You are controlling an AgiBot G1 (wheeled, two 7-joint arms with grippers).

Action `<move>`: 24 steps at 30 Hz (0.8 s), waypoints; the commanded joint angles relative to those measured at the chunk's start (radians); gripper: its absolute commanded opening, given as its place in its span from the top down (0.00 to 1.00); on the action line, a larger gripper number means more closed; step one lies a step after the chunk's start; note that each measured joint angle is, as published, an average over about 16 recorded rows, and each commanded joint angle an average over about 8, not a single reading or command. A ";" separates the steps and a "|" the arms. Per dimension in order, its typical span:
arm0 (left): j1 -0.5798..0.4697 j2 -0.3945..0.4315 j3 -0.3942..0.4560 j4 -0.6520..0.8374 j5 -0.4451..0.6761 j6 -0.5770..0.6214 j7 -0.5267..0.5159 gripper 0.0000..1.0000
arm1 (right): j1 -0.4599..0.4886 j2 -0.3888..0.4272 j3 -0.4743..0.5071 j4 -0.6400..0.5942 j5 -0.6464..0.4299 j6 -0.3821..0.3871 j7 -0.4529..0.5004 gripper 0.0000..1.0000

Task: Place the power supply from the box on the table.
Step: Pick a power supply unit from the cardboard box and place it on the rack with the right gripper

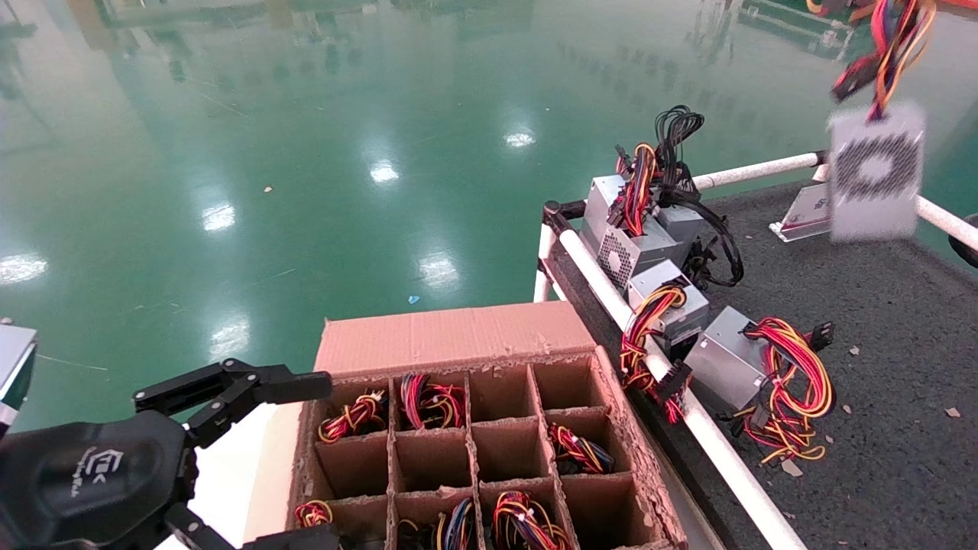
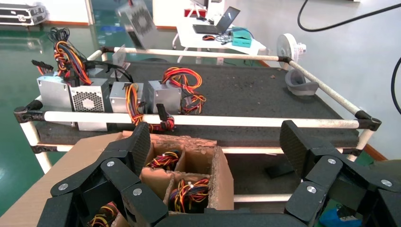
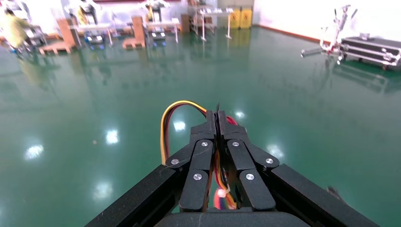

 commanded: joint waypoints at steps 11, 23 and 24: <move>0.000 0.000 0.000 0.000 0.000 0.000 0.000 0.00 | -0.057 0.021 0.007 0.017 0.009 -0.039 -0.019 1.00; 0.000 0.000 0.000 0.000 0.000 0.000 0.000 0.00 | -0.093 0.006 0.009 0.019 0.013 -0.094 -0.026 1.00; 0.000 0.000 0.000 0.000 0.000 0.000 0.000 0.00 | -0.095 0.004 0.009 0.019 0.013 -0.094 -0.026 1.00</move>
